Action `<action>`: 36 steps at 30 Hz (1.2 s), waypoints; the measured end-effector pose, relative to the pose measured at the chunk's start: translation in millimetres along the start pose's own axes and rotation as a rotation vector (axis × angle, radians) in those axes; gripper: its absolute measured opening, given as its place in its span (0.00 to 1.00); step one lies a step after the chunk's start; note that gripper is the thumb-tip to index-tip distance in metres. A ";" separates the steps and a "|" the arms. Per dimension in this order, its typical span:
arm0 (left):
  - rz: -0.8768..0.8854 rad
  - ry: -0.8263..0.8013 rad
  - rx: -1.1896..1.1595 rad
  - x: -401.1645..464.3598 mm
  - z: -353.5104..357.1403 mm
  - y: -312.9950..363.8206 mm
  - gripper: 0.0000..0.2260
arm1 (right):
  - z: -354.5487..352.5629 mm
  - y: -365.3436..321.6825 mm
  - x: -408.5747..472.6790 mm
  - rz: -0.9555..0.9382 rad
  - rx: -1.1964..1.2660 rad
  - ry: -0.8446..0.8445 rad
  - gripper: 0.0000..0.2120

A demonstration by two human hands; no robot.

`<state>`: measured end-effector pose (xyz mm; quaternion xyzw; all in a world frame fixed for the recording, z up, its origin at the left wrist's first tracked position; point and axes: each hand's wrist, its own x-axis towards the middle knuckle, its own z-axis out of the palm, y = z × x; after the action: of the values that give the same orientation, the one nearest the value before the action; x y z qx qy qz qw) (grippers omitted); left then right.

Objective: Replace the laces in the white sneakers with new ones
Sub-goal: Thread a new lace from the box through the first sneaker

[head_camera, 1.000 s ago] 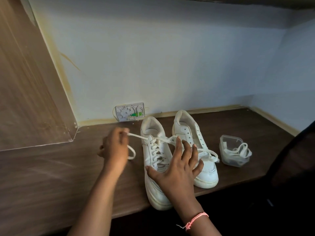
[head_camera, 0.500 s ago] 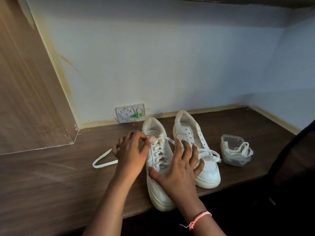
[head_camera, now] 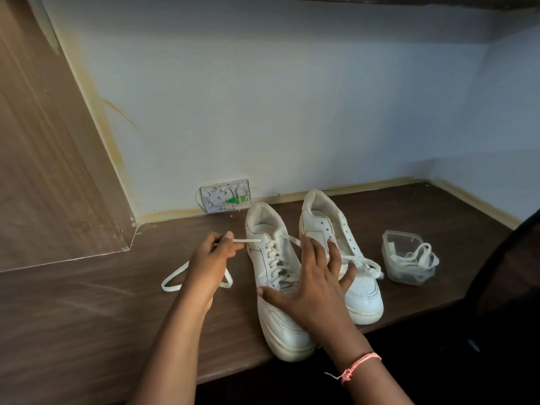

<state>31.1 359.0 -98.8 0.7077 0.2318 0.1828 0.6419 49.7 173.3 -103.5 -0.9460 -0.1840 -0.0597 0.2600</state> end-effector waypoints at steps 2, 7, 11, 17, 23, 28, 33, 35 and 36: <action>0.040 0.001 0.144 -1.4 -3.8 -0.8 0.10 | -3.1 1.8 6.5 -0.026 0.082 -0.006 0.51; 0.056 0.223 0.629 2.5 -34.5 1.4 0.15 | -6.4 6.3 18.1 0.000 0.001 0.152 0.28; -0.109 0.099 0.575 7.3 -77.7 -4.1 0.16 | -15.5 17.5 19.6 -0.055 -0.123 0.336 0.11; -0.290 -0.440 0.478 -29.6 -28.3 27.5 0.21 | -58.7 33.8 20.5 0.024 -0.221 0.430 0.06; -0.129 -0.085 0.105 -22.5 13.5 18.8 0.13 | -61.4 28.3 21.5 0.155 0.110 0.254 0.05; -0.308 -0.002 -0.426 -13.6 31.2 17.9 0.06 | -59.5 11.1 26.9 0.288 1.059 0.132 0.11; -0.223 -0.006 -0.650 -12.5 27.6 32.3 0.12 | -61.1 -5.1 36.8 0.346 1.620 0.120 0.11; 0.009 0.010 -0.515 -15.1 25.0 41.8 0.10 | -61.8 -12.2 45.6 0.297 1.538 0.106 0.10; 0.151 0.032 -0.442 -14.6 23.8 46.4 0.10 | -63.0 -16.4 51.9 0.238 1.396 0.040 0.10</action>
<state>36.6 328.0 -54.8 0.5621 0.1425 0.2879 0.7621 90.3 170.5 -30.9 -0.5707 -0.0697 0.0836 0.8139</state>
